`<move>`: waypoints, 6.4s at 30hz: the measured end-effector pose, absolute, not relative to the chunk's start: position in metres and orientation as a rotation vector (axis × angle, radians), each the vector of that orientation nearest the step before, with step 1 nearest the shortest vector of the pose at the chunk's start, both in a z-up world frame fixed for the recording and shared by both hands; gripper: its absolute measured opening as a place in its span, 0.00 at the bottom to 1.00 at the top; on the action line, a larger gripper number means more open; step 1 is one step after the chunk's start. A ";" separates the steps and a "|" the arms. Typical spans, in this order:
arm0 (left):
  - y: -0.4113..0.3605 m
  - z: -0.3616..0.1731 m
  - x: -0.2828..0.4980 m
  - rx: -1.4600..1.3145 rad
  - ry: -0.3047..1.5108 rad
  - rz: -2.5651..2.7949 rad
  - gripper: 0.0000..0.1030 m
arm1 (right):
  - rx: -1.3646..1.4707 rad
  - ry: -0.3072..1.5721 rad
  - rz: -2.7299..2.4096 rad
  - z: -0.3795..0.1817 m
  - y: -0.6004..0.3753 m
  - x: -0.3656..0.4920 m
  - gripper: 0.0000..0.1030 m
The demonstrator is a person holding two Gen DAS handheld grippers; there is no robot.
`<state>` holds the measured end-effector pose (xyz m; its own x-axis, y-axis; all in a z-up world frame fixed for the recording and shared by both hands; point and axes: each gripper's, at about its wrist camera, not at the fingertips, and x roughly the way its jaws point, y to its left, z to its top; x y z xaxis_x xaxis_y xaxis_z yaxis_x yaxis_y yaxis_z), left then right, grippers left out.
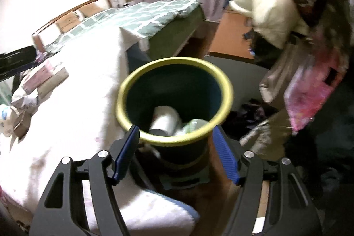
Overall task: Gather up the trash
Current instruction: 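Grasp the brown square container with the right gripper and lift it, then carry the brown container over the bin and open the right gripper, then grasp the white yogurt cup rim with the left gripper and lift it, then carry the yogurt cup over the bin and open the left gripper, then grasp the crumpled white wrapper with the right gripper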
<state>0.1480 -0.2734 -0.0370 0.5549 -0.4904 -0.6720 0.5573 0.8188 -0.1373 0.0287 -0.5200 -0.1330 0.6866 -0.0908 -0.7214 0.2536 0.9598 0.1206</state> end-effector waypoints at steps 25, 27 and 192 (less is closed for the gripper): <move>0.044 -0.021 0.054 -0.122 0.665 -0.078 0.90 | -0.035 0.849 0.468 -0.127 -0.216 0.114 0.64; 0.043 -0.024 0.053 -0.131 0.671 -0.077 0.90 | -0.040 0.857 0.463 -0.130 -0.205 0.122 0.64; -0.067 -0.013 0.092 -0.018 0.633 -0.229 0.78 | 0.146 0.780 0.016 -0.123 -0.430 0.077 0.63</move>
<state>0.0923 -0.0675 -0.0132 0.7820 -0.2179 -0.5840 0.2072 0.9745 -0.0862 0.0771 -0.4302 -0.1228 0.7110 0.0686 -0.6998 0.0398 0.9897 0.1374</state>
